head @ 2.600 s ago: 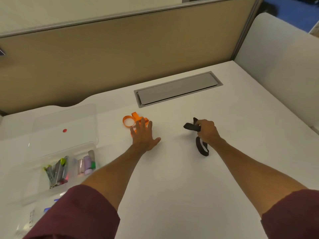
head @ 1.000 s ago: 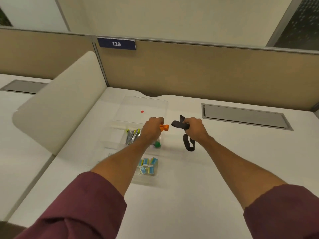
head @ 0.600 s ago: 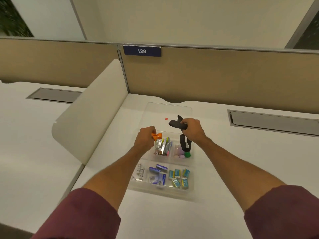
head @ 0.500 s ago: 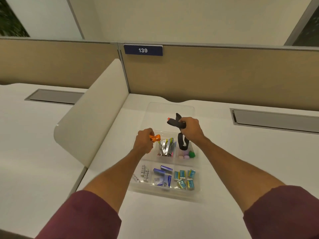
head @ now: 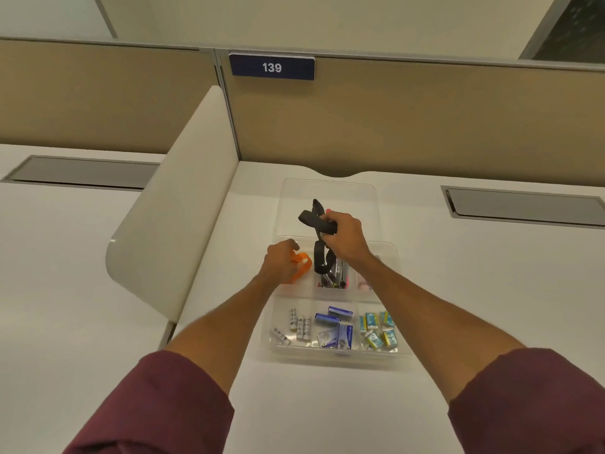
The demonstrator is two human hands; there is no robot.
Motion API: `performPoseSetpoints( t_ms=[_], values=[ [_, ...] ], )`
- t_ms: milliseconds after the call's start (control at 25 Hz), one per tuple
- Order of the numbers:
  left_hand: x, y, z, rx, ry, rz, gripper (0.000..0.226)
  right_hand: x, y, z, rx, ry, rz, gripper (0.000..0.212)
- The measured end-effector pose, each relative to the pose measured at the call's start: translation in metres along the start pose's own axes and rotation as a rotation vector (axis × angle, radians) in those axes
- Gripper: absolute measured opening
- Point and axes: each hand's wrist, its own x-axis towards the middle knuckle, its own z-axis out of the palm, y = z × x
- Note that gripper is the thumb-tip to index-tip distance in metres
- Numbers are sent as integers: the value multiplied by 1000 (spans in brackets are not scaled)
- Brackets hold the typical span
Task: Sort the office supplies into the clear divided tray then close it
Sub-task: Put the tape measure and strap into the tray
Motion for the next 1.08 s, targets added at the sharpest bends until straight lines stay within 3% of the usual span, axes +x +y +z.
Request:
performPoseSetpoints(
  t_ms=[160,280,400,480,600,720,840,960,1080],
  values=[
    [0,-17,-9,-261,-33,-17,48,-1,-9,18,60,17,50,32],
    [1,-26,-17,-447,117,-23,37,-3,-14,37,81,-3,90,29],
    [2,-34,-26,-434,264,6,28,-6,-11,55,22,-91,134,32],
    [0,-41,-31,-371,282,73,32,-7,-7,66,-56,-210,149,32],
    [-2,-48,-34,-244,170,154,47,-7,-4,80,-227,-397,146,25],
    [0,-54,-29,-161,77,211,39,-5,-2,90,-362,-504,94,24],
    [4,-56,-24,-17,42,254,37,-4,1,92,-394,-533,26,32],
    [6,-51,-25,195,13,300,46,-4,4,86,-247,-494,40,52],
    [9,-43,-25,443,23,355,32,4,12,78,-283,-420,5,76]
  ],
)
